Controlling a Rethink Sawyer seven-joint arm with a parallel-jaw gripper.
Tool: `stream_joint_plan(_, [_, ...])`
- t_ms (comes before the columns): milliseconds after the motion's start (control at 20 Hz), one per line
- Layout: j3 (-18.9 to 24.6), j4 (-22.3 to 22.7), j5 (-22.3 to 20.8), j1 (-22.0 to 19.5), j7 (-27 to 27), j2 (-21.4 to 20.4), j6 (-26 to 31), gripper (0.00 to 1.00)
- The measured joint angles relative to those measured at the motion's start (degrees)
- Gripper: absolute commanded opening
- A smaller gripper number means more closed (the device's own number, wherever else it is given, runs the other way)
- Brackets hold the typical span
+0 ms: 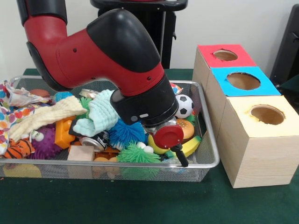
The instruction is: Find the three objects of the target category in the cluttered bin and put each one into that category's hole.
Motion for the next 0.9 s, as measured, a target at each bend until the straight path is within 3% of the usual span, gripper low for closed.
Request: stream_joint_plan(900, [0.45, 0.19, -0.01, -0.7, -0.01, 0.25, -0.01, 1.0])
